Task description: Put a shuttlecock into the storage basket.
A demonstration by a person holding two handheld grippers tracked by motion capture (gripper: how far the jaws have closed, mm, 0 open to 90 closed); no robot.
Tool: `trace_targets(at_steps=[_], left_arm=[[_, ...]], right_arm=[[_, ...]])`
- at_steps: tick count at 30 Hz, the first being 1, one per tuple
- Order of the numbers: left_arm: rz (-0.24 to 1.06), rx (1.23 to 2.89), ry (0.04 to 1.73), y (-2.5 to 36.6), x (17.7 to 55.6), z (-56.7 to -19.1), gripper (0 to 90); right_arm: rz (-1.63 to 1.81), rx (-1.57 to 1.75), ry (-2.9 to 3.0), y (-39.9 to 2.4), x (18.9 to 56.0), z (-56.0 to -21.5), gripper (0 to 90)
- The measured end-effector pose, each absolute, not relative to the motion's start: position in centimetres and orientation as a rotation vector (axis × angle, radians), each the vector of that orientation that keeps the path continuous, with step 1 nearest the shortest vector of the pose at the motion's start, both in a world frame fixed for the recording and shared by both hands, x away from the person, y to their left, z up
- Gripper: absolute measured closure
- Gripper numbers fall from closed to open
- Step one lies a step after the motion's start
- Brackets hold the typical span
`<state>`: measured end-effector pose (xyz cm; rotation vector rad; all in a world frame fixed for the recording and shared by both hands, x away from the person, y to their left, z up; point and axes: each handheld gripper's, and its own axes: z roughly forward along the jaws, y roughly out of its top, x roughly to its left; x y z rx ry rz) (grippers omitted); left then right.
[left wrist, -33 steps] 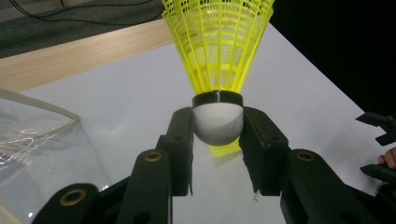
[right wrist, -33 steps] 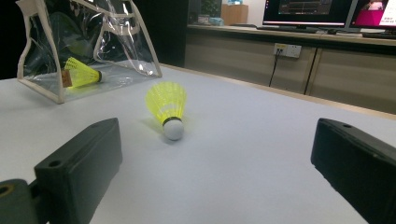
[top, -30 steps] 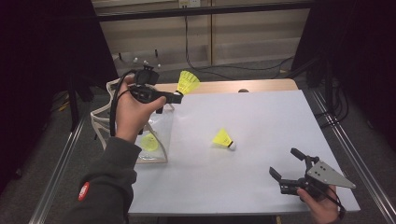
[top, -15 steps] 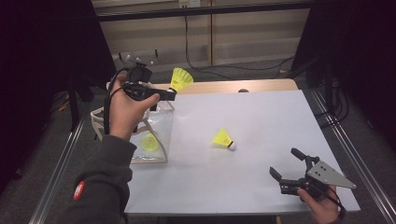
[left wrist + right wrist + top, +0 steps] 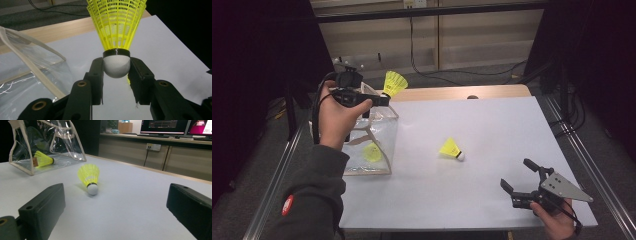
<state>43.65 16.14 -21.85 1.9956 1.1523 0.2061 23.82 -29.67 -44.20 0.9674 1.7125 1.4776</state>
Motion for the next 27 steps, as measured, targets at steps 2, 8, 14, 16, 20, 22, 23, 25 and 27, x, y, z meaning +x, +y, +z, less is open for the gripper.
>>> trace_targets(at_steps=[2,8,14,16,20,22,23,25,27], left_arm=[[0.209,1.999,1.153,16.3,43.7,-21.8,65.1],[0.216,1.990,1.166,16.9,43.8,-21.7,65.1],[0.222,1.986,1.181,17.3,44.0,-21.8,65.1],[0.221,1.980,1.187,17.4,44.1,-21.7,65.1],[0.234,1.979,1.193,17.7,44.2,-21.7,65.1],[0.238,1.972,1.202,17.9,44.3,-21.7,65.1],[0.244,1.972,1.205,18.0,44.3,-21.6,65.1],[0.251,1.970,1.212,18.2,44.3,-21.6,65.1],[0.256,1.967,1.221,18.4,44.4,-21.6,65.1]], right_arm=[[1.476,0.965,1.713,-29.7,23.8,-44.2,1.9],[1.478,0.970,1.713,-29.7,23.8,-44.2,1.9],[1.478,0.969,1.712,-29.7,23.8,-44.2,1.9],[1.478,0.968,1.714,-29.7,23.8,-44.2,1.9],[1.477,0.968,1.714,-29.7,23.8,-44.2,1.9],[1.478,0.968,1.712,-29.7,23.8,-44.2,1.9],[1.477,0.967,1.713,-29.7,23.8,-44.2,1.9],[1.477,0.969,1.714,-29.7,23.8,-44.2,1.9],[1.478,0.969,1.714,-29.7,23.8,-44.2,1.9]])
